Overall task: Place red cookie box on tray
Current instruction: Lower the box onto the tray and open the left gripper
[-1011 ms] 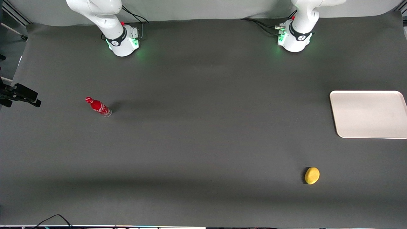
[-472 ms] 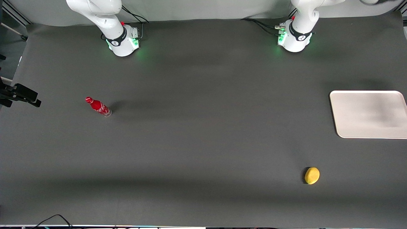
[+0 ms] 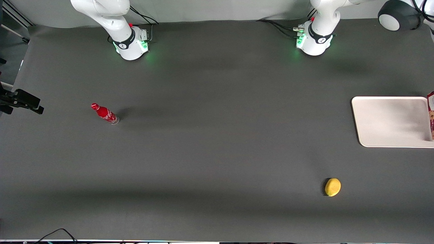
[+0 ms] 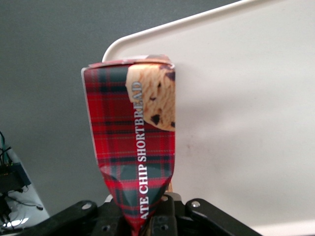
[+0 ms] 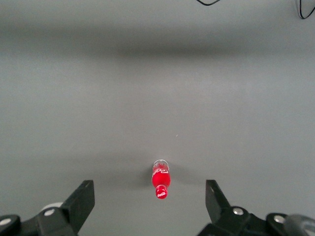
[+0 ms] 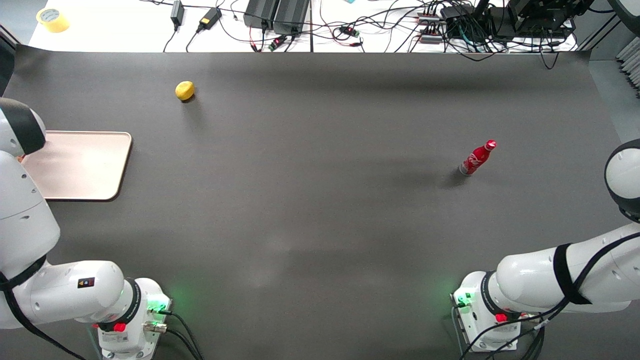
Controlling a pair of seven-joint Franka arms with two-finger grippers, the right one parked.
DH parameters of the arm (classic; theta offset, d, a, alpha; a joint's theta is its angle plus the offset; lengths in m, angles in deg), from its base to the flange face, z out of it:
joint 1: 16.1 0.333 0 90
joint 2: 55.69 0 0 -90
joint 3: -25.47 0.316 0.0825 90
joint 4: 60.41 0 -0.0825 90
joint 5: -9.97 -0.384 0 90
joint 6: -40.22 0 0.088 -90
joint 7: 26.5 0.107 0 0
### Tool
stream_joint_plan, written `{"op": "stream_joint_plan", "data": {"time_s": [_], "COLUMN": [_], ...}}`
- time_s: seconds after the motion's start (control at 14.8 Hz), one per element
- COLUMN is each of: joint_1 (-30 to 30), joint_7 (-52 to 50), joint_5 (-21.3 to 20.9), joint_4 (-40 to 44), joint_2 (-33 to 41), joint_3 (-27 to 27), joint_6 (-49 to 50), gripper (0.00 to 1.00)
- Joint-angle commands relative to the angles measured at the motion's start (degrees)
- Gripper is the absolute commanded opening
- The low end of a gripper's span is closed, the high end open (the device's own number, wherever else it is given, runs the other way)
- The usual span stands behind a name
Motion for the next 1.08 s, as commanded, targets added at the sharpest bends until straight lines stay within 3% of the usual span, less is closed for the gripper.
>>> {"op": "stream_joint_plan", "data": {"time_s": [0.0, 0.13, 0.2, 0.54, 0.67, 0.81, 1.01], "joint_1": [0.49, 0.49, 0.49, -0.47, -2.49, -4.42, -5.39], "joint_7": [4.14, 4.14, 4.14, 3.62, 1.70, -2.16, -9.80], "joint_5": [4.97, 7.16, 8.13, 9.11, 8.41, 4.82, -3.35], "joint_4": [0.94, 0.94, 0.94, 1.91, 3.13, 5.67, 8.67], "joint_2": [-1.76, -2.21, -2.47, -0.81, 2.00, 4.72, 15.42], "joint_3": [0.75, 0.67, 0.67, 0.93, 3.64, 6.37, 5.51], "joint_6": [-0.54, -0.54, -0.45, 1.39, 7.07, 14.71, 23.96], "gripper": [0.05, 0.57, 1.00, 1.00, 1.00, 1.00, 1.00]}}
